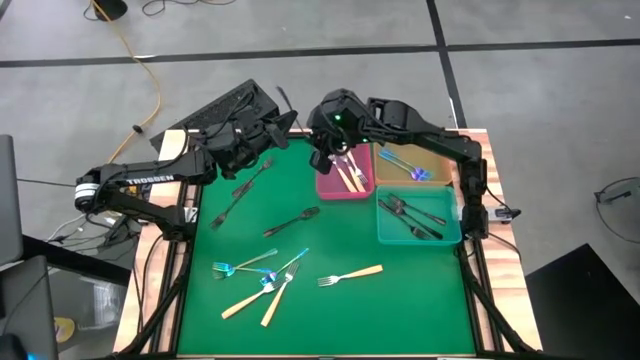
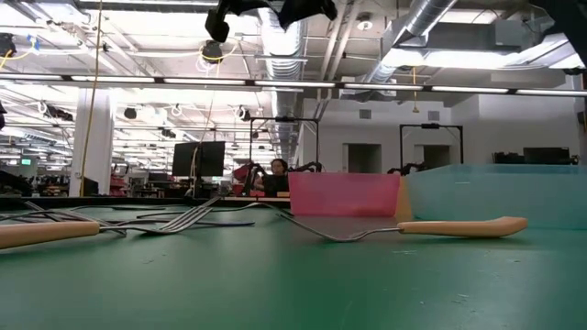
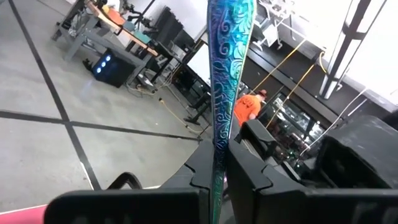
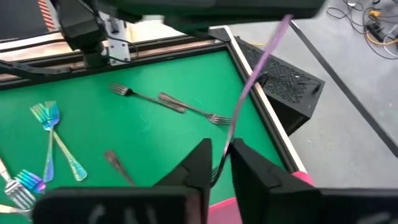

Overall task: Sort silverware by color (type)
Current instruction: Put the blue fork into the orange bin

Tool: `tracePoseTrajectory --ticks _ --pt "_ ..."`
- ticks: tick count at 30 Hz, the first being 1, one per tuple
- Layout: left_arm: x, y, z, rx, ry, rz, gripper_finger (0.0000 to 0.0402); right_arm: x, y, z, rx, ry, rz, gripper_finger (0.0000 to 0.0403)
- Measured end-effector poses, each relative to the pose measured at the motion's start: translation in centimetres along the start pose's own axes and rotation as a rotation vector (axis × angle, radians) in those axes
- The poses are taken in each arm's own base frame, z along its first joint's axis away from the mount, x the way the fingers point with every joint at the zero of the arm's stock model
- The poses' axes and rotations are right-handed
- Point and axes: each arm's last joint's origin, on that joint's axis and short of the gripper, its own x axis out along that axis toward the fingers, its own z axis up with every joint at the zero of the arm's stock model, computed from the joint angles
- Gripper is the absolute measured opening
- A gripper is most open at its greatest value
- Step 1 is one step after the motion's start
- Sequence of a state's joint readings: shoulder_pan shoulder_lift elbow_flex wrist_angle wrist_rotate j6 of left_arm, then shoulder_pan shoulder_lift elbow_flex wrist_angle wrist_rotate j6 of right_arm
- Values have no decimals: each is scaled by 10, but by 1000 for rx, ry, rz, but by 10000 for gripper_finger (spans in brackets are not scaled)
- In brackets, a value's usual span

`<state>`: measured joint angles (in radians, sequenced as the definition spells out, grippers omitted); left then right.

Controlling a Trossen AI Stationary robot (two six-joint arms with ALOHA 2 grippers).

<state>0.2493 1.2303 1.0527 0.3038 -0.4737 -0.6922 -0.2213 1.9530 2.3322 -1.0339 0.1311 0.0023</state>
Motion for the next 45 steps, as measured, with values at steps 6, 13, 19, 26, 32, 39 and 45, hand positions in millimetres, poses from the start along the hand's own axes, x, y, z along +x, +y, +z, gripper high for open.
tracePoseTrajectory --ticks 6,13,19,26,32,39,45 --pt "0 -1 0 4 12 -16 11 0 -5 -1 16 9 -14 20" --pt "0 -1 0 16 27 -36 11 -1 -5 -1 33 9 1 20" --pt "-1 -4 -1 21 85 -117 31 -16 -18 -1 52 11 150 20" --pt "-1 -6 -4 42 145 -192 62 -33 -36 -5 66 22 364 20" --pt "-2 -8 -3 75 155 -229 68 -33 -36 -4 48 -1 500 20" --pt "-2 -12 0 107 128 -302 58 -34 -33 -3 20 -15 571 20" --pt "-3 -14 2 124 112 -340 7 -34 -33 -4 18 -11 588 20"
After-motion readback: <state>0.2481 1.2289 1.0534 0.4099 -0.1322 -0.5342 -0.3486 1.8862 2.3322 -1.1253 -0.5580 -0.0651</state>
